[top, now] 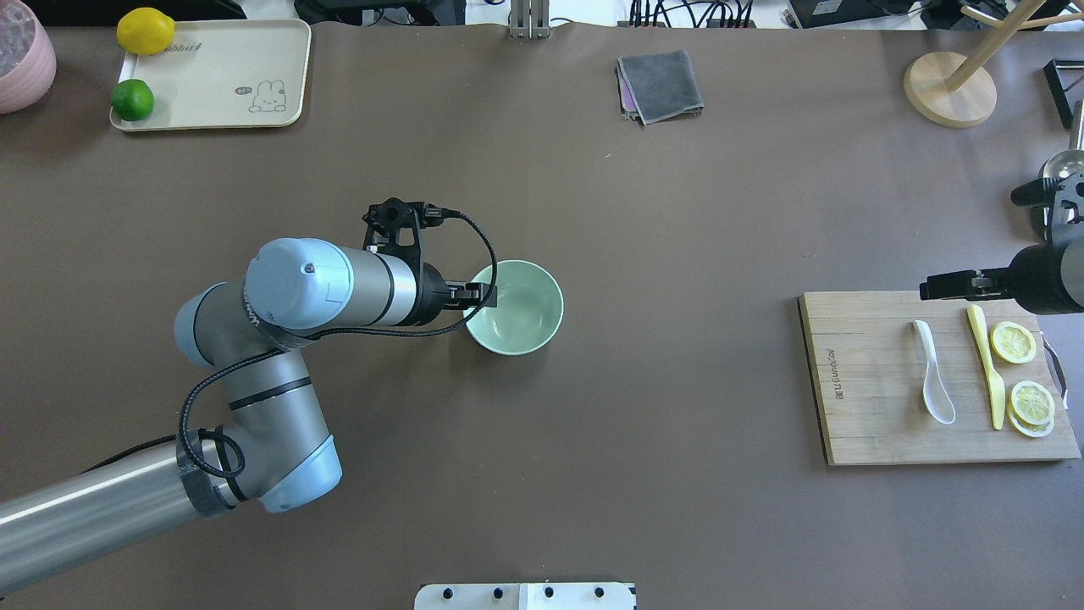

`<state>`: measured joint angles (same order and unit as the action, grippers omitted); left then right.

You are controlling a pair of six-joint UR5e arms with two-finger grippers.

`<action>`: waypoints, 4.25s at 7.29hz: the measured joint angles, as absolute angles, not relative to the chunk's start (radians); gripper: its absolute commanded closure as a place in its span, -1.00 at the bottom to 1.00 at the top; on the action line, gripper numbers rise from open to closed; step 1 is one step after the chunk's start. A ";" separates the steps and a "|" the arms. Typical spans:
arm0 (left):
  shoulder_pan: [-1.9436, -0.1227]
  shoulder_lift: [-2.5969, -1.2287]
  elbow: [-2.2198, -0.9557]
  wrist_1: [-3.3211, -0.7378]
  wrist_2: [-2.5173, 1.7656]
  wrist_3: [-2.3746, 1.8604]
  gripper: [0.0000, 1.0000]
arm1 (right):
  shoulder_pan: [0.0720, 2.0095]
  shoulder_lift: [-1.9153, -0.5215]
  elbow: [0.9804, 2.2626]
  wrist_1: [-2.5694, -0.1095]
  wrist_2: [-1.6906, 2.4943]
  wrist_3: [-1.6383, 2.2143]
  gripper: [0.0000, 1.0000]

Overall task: Place spoon in bowl
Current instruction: 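Slide the pale green bowl toward the table center with the left gripper, then lower the right gripper and grasp the white spoon's handle while the left arm withdraws, then lift the white spoon and carry it over the green bowl with the right gripper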

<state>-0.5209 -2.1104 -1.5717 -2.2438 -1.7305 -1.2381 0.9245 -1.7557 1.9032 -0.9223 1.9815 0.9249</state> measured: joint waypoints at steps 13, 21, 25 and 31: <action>-1.021 -1.620 -1.737 -2.255 -2.202 -0.558 -0.96 | 0.738 -1.775 1.835 -0.921 1.815 1.059 1.00; -1.017 -1.657 -1.717 -2.245 -2.200 -0.567 -0.96 | 0.739 -1.618 1.881 -0.979 1.818 1.190 1.00; -1.015 -1.676 -1.682 -2.254 -2.198 -0.568 -0.96 | 0.629 -1.320 1.880 -1.176 1.713 1.524 1.00; -1.015 -1.674 -1.672 -2.256 -2.199 -0.568 -0.96 | 0.373 -0.858 1.676 -1.491 1.305 1.980 1.00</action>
<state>-1.0155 -1.6743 -1.6723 -2.2565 -2.1992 -0.5676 0.3734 -0.8584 1.6764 -1.4914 1.3054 1.9802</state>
